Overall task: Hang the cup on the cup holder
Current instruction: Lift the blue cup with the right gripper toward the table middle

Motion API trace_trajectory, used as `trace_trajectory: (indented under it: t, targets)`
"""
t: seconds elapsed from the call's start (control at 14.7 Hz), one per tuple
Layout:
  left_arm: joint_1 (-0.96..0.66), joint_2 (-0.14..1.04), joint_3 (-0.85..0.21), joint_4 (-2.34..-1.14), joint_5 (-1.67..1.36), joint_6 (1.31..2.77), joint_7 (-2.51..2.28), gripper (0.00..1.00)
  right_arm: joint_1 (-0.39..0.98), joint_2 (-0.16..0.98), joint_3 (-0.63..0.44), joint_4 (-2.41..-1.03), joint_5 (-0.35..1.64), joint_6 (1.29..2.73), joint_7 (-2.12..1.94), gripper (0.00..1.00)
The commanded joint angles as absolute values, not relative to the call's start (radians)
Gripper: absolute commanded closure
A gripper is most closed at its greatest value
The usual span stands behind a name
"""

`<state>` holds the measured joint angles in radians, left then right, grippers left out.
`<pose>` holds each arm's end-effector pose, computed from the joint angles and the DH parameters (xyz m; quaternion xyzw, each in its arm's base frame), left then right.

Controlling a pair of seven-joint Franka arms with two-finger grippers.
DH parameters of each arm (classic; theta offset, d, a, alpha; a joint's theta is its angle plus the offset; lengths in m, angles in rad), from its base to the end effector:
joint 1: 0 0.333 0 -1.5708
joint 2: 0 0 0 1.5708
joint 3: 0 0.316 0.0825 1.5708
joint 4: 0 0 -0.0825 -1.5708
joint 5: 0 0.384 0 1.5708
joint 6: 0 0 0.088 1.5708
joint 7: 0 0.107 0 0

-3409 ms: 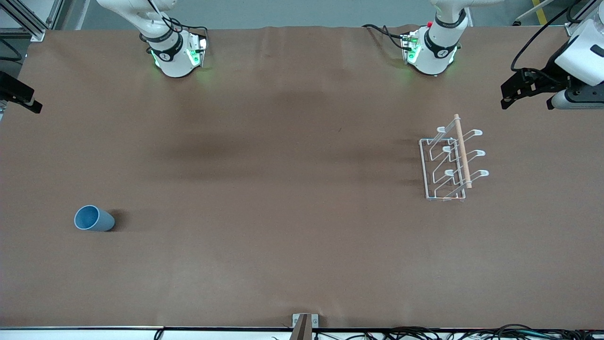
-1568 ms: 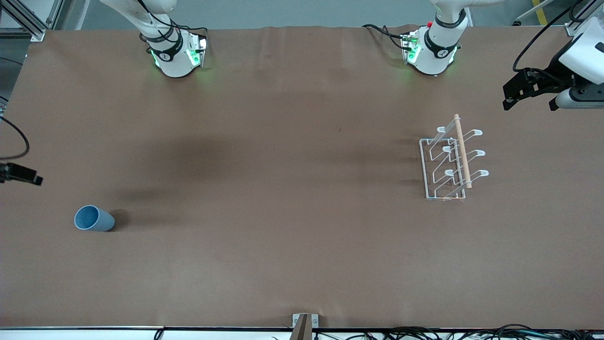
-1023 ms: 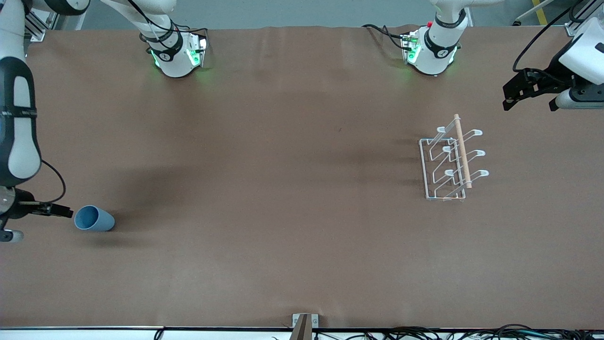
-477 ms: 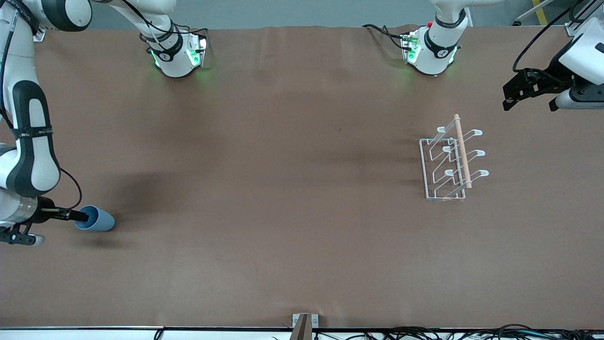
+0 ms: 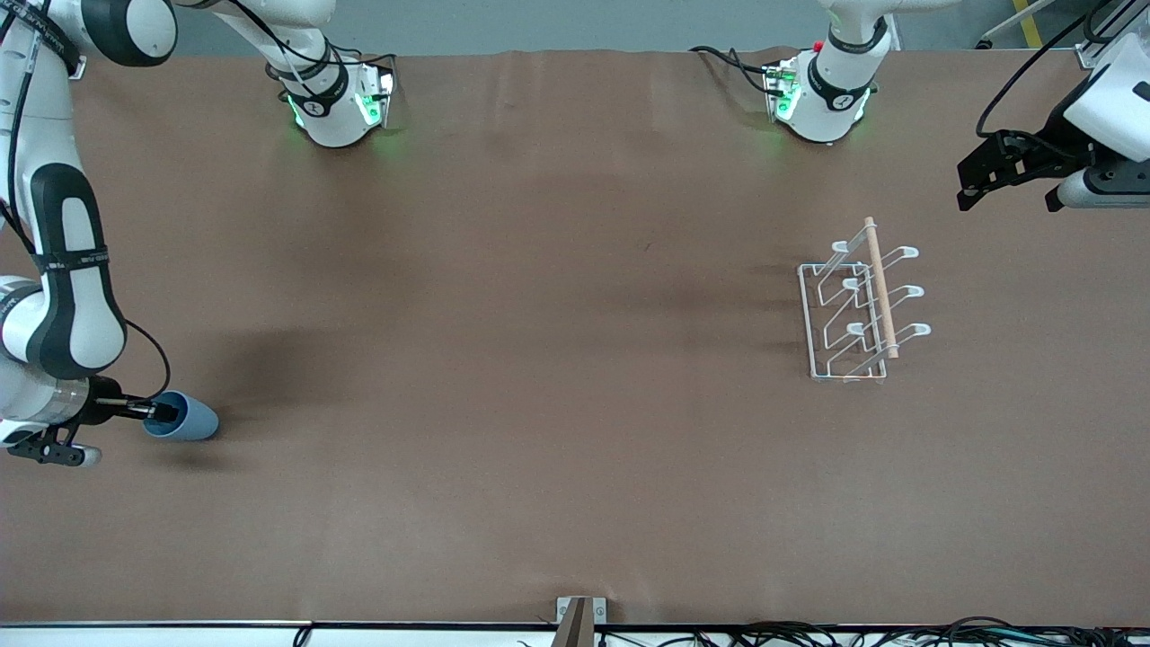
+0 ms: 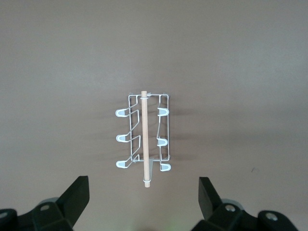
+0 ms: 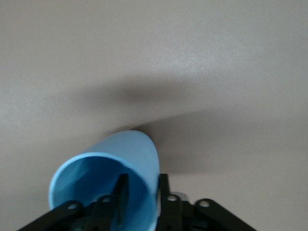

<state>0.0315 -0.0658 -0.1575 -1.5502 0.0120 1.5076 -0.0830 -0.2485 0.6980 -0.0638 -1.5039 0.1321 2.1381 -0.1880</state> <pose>0.5233 -0.0682 0.6637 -0.9997 0.0209 -0.0123 0.0099 0.6760 -0.2048 0.2506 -0.9947 0.0924 0.0215 0.0404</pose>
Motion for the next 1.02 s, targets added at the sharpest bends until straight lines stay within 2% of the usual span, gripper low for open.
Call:
trace_trajectory:
  t: [0.0, 0.27, 0.55, 0.75, 0.95]
  targets:
    - [0.037, -0.058, -0.163, -1.532, 0.012, 1.503, -0.067, 0.0, -0.259, 0.687, -0.052, -1.506, 0.144, 2.14, -0.193, 0.98]
    - [0.037, -0.058, -0.163, -1.532, 0.012, 1.502, -0.067, 0.0, -0.239, 0.568, -0.037, -1.508, 0.144, 2.027, -0.19, 0.99]
    - [0.034, -0.058, -0.163, -1.532, 0.012, 1.502, -0.068, 0.0, -0.241, 0.434, 0.084, -1.514, 0.152, 1.866, -0.189, 0.99]
    - [0.034, -0.058, -0.163, -1.532, 0.012, 1.502, -0.067, 0.0, -0.233, 0.39, 0.127, -1.516, 0.351, 1.729, -0.192, 1.0]
    - [0.034, -0.058, -0.163, -1.532, 0.012, 1.502, -0.067, 0.0, -0.158, 0.348, 0.137, -1.516, 0.512, 1.646, -0.189, 1.0]
